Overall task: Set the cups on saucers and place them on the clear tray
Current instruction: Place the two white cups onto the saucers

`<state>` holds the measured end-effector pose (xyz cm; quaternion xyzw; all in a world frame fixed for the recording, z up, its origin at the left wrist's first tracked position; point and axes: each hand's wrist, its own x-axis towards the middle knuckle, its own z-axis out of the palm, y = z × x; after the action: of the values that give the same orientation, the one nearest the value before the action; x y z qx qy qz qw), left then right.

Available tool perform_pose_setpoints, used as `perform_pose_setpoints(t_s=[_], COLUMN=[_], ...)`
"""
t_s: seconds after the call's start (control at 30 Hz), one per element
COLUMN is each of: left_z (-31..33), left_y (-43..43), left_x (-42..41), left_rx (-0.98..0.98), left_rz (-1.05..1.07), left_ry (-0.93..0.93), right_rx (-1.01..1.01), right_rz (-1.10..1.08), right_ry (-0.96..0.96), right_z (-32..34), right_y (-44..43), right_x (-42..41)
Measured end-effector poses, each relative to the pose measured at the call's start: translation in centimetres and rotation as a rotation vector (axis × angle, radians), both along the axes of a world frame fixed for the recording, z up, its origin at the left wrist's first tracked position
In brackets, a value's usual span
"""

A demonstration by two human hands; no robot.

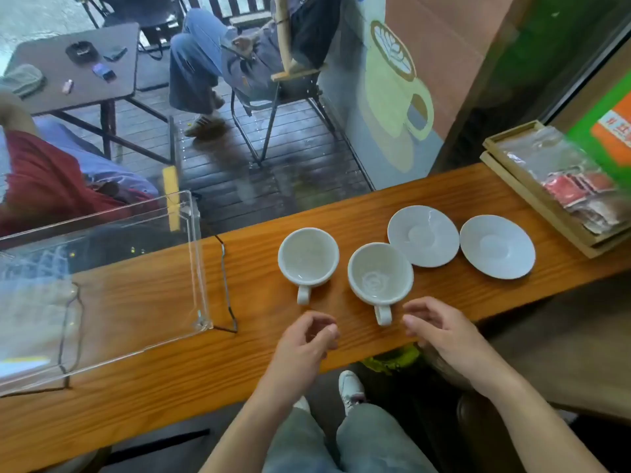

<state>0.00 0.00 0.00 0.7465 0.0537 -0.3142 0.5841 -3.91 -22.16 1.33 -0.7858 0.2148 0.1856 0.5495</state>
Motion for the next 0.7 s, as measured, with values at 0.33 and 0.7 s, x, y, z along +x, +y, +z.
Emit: perform_pose_setpoints(t_s=[0.33, 0.7], left_z=[-2.8, -3.6], left_y=[-2.3, -2.6], left_x=[2.9, 3.5], left_rx=[0.198, -0.036], left_rz=[0.497, 0.551], left_ry=[0.024, 0.283], right_rx=[0.388, 0.59], right_rz=[-0.169, -0.096], right_ry=[0.134, 0.246], right_z=[-2.4, -4.4], right_y=[0.6, 1.6], right_x=[0.9, 1.0])
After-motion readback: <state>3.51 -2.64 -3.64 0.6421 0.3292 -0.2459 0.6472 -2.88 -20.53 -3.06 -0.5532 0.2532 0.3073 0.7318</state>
